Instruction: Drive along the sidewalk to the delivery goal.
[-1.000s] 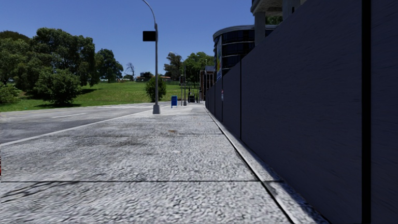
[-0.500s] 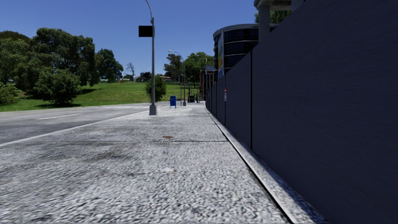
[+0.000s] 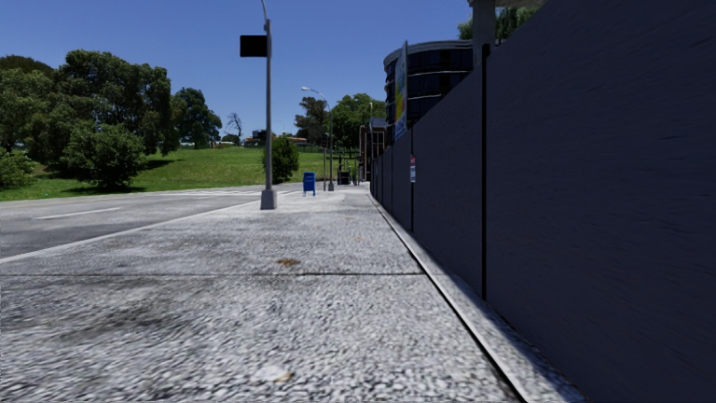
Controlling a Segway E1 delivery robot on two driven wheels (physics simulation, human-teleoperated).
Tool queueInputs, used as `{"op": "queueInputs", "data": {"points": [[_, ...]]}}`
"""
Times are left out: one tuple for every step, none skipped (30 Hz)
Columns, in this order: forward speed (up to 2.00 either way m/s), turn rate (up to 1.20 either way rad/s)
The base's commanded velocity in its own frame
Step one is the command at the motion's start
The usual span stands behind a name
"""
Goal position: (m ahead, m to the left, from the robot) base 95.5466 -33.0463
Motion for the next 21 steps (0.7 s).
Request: {"op": "queueInputs", "data": {"points": [[1.56, 0.0], [1.56, 0.0], [1.56, 0.0], [1.56, 0.0], [1.56, 0.0], [1.56, 0.0], [1.56, 0.0], [1.56, 0.0], [1.56, 0.0], [1.56, 0.0], [1.56, 0.0], [1.56, 0.0], [1.56, 0.0], [1.56, 0.0], [1.56, 0.0], [1.56, 0.0], [1.56, 0.0], [1.56, 0.0], [1.56, 0.0], [1.56, 0.0], [1.56, 0.0]]}}
